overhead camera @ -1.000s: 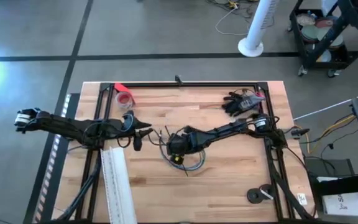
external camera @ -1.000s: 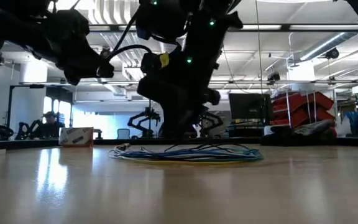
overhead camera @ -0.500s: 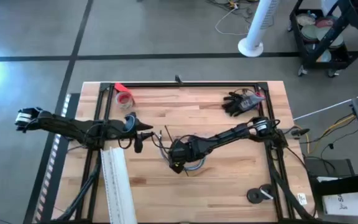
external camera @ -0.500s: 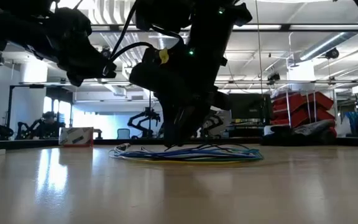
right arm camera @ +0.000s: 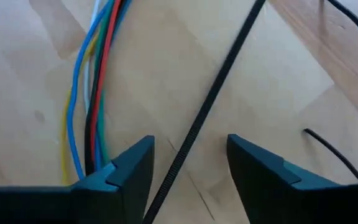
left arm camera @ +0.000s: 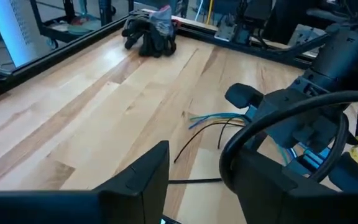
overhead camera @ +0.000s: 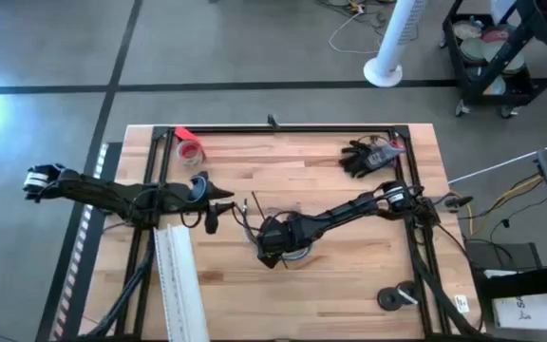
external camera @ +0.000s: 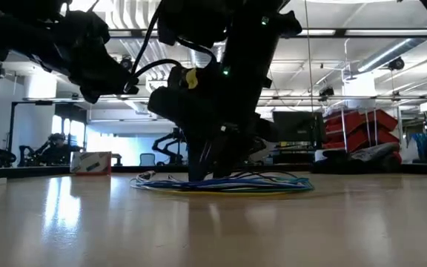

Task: Ziptie cables
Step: Put a zip tie on the cables

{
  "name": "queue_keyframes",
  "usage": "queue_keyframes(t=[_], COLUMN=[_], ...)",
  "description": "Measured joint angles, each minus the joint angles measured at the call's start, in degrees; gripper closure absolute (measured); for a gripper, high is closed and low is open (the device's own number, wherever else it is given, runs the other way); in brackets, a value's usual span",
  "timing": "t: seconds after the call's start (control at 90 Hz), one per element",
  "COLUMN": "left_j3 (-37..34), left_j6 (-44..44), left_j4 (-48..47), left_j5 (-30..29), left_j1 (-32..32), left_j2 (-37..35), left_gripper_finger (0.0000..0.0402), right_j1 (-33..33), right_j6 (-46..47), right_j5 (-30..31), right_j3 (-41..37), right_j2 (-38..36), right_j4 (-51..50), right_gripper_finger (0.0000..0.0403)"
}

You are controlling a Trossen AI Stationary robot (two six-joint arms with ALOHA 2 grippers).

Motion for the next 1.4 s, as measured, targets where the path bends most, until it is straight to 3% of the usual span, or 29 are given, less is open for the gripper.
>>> queue_keyframes(t=[0.1,0.256,0.511,0.767,0.911,1.056,1.4], left_j3=[0.0,0.0,2.5,2.6,2.6,2.6,2.7], left_j6=[0.0,-2.4,-6.9,-1.9,3.8,7.8,10.6], left_j4=[-0.7,-5.7,-14.7,-9.5,-2.8,1.0,5.5], left_j5=[0.9,7.9,9.1,9.1,12.2,12.8,12.0], left_j1=[0.0,0.0,-0.9,-5.7,-9.5,-12.7,-13.2], left_j2=[0.0,-1.2,-6.4,-7.6,-7.3,-7.5,-6.5], left_gripper_finger=[0.0259,0.0264,0.0272,0.027,0.0262,0.0254,0.0244], right_j1=[0.0,0.1,0.1,0.2,0.2,0.2,0.4], right_j6=[0.1,0.0,-2.2,-6.5,-8.7,-9.7,-6.8], right_j5=[0.2,0.1,-0.5,0.4,0.7,5.1,10.1], right_j3=[0.0,0.0,-0.1,-0.5,-0.8,-0.9,-5.0], right_j2=[0.2,0.3,-0.4,-5.3,-8.4,-13.5,-24.2], right_j4=[-0.1,0.2,0.3,-3.0,-4.7,-11.6,-24.7], right_gripper_finger=[0.0254,0.0305,0.0395,0.04,0.04,0.04,0.04])
